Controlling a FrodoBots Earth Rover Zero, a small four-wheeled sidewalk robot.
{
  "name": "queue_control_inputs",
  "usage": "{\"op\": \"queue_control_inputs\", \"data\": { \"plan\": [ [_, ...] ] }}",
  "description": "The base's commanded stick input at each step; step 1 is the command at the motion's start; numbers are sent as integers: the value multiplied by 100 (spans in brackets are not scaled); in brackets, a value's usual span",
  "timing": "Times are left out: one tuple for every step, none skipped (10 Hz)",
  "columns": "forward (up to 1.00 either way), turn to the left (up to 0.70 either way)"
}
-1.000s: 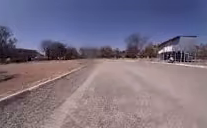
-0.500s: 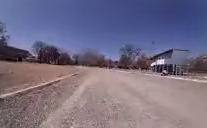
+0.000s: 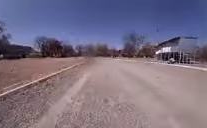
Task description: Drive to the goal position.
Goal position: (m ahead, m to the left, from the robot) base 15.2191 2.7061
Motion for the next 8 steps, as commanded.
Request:
{"op": "queue_control_inputs", "data": {
  "plan": [
    [100, 0],
    [100, 0],
    [100, 0],
    [100, 0],
    [100, 0],
    [100, 0],
    [100, 0],
    [100, 0]
  ]
}}
